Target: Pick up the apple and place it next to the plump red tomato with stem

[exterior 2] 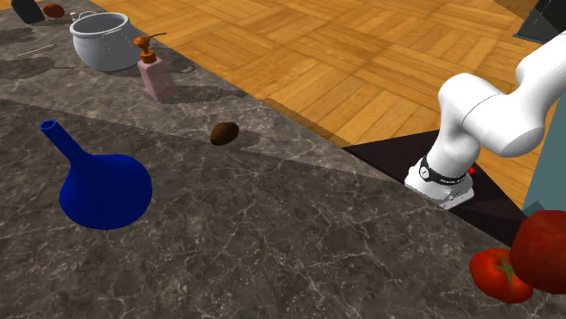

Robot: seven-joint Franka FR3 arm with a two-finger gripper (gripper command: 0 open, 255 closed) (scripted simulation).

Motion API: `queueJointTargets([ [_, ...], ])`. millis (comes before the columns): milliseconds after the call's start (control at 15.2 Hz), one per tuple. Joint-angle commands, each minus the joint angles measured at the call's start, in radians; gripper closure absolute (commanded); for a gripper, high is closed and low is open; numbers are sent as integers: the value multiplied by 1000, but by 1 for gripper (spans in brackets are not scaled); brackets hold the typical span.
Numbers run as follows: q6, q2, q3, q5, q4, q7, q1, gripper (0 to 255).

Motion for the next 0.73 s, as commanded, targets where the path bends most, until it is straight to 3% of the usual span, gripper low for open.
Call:
queueJointTargets([
  [0,-25,-29,18,27,7,43,23,255],
  [660,-107,-97,156,158,113,272,86,255],
])
